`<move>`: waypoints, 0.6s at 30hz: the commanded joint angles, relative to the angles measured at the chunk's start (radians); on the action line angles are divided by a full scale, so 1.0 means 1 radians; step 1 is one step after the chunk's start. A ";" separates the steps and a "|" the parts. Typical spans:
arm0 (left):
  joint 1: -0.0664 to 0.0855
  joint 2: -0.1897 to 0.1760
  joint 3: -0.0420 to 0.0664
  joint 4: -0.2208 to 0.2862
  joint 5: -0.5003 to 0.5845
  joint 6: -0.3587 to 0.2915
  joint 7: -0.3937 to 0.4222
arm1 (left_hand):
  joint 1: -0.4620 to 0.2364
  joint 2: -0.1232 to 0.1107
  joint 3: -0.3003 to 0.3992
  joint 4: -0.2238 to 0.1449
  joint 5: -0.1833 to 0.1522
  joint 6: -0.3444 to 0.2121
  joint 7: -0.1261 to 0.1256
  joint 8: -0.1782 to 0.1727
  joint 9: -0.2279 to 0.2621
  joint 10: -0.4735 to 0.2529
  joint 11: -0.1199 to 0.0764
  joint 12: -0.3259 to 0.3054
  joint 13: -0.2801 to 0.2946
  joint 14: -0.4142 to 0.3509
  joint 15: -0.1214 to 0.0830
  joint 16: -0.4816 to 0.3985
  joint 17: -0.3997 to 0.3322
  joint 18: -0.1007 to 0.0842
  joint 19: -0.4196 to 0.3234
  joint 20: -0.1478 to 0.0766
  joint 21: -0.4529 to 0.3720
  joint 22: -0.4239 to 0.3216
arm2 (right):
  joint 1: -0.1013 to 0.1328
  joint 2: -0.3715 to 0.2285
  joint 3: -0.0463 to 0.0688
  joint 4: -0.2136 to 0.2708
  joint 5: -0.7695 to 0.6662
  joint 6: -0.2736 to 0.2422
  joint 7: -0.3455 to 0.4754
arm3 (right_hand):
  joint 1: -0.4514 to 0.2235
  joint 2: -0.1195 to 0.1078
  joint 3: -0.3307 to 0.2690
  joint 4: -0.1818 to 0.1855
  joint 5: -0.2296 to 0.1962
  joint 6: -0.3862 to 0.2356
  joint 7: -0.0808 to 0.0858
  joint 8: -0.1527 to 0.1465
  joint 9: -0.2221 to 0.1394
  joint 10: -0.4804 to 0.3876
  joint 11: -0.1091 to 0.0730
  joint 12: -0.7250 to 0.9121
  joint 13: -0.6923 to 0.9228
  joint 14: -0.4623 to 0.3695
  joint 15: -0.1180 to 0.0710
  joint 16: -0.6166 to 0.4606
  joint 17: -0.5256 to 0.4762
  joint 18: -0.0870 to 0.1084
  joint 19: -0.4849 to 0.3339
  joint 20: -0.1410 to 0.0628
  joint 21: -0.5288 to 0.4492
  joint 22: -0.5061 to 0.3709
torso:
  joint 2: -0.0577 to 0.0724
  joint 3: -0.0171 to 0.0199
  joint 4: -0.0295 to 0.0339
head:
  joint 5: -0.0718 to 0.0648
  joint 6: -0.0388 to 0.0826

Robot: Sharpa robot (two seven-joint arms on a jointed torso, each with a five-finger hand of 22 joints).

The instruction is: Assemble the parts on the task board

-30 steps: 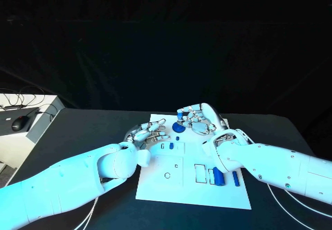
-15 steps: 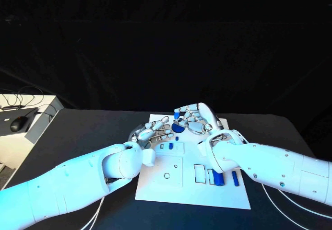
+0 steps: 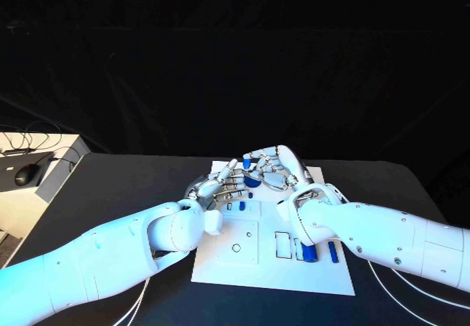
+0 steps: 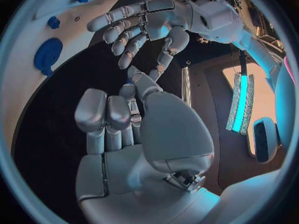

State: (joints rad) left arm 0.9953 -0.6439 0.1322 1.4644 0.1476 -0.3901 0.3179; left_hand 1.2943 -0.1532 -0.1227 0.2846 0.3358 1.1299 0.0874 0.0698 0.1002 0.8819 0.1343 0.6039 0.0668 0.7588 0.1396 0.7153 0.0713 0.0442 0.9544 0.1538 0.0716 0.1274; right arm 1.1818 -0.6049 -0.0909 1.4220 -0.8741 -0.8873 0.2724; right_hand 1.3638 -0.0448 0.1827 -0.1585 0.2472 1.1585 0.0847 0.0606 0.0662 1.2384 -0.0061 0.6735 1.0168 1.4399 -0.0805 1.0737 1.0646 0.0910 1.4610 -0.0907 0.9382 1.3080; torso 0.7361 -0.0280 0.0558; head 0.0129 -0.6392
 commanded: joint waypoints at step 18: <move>0.000 0.004 0.003 -0.008 -0.090 0.050 -0.014 | 0.000 0.083 -0.034 -0.070 -0.002 0.021 -0.020 -0.006 0.009 0.075 -0.011 -0.069 0.000 -0.002 -0.004 0.009 0.000 -0.022 0.002 -0.009 0.008 -0.028 | -0.001 -0.002 0.001 0.026 0.023 0.037 0.005 | 0.003 0.005 0.005 -0.002 0.001 0.010 0.022 0.004 0.001 -0.009 -0.002 0.007 0.002 -0.002 0.008 0.005 0.003 -0.007 0.003 0.006 0.006 0.118 | 0.000 0.0003 0.0003 | -0.002 -0.008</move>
State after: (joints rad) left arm 0.9953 -0.6428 0.1345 1.4550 0.0831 -0.3755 0.2983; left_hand 1.2944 -0.0784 -0.1582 0.2205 0.3358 1.1513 0.0728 0.0698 0.1104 0.9498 0.1231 0.5378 0.0667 0.7581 0.1394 0.7231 0.0712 0.0286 0.9577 0.1504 0.0765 0.1003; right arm 1.1814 -0.6071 -0.0908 1.4461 -0.8573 -0.8727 0.2721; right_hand 1.3636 -0.0450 0.1823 -0.1586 0.2471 1.1557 0.0878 0.0616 0.0662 1.2341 -0.0068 0.6765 1.0168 1.4399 -0.0805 1.0738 1.0664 0.0909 1.4610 -0.0908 0.9382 1.3077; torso 0.7361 -0.0278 0.0558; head 0.0120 -0.6464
